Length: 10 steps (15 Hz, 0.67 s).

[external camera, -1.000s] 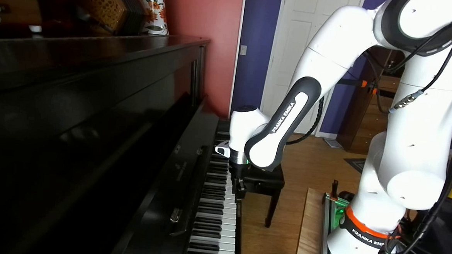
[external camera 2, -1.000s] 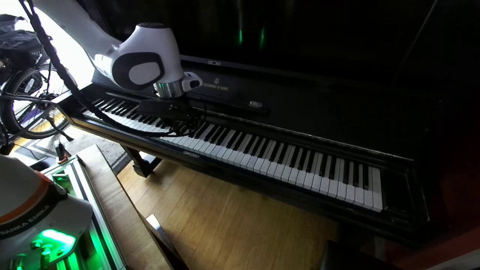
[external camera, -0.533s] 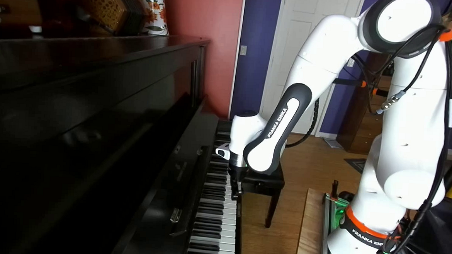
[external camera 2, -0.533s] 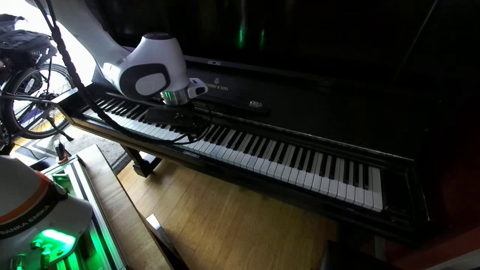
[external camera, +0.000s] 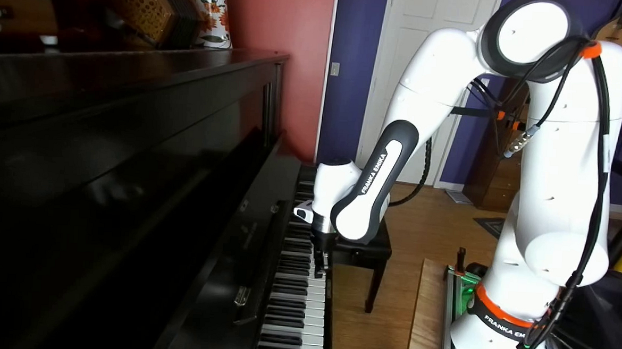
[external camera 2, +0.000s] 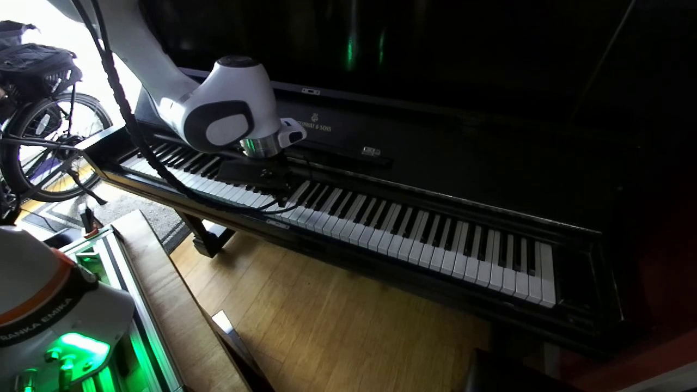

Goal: Push a white key on the piano

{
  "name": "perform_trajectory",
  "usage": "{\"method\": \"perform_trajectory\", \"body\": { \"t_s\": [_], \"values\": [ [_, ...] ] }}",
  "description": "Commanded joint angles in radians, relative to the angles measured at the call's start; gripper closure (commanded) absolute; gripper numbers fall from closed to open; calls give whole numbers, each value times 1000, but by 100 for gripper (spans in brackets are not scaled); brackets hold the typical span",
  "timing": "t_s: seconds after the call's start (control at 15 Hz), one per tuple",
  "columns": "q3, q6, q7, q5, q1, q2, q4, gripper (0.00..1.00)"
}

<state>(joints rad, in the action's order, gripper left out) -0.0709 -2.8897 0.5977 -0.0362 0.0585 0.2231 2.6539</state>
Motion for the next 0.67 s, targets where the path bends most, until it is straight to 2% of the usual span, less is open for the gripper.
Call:
{"method": "perform_trajectory", "body": {
  "t_s": [0.0,0.6],
  "values": [
    [-11,-30,1,-33,28,42,-20,100],
    [-4,-51,-10,-84,45,73,-34,100]
  ]
}}
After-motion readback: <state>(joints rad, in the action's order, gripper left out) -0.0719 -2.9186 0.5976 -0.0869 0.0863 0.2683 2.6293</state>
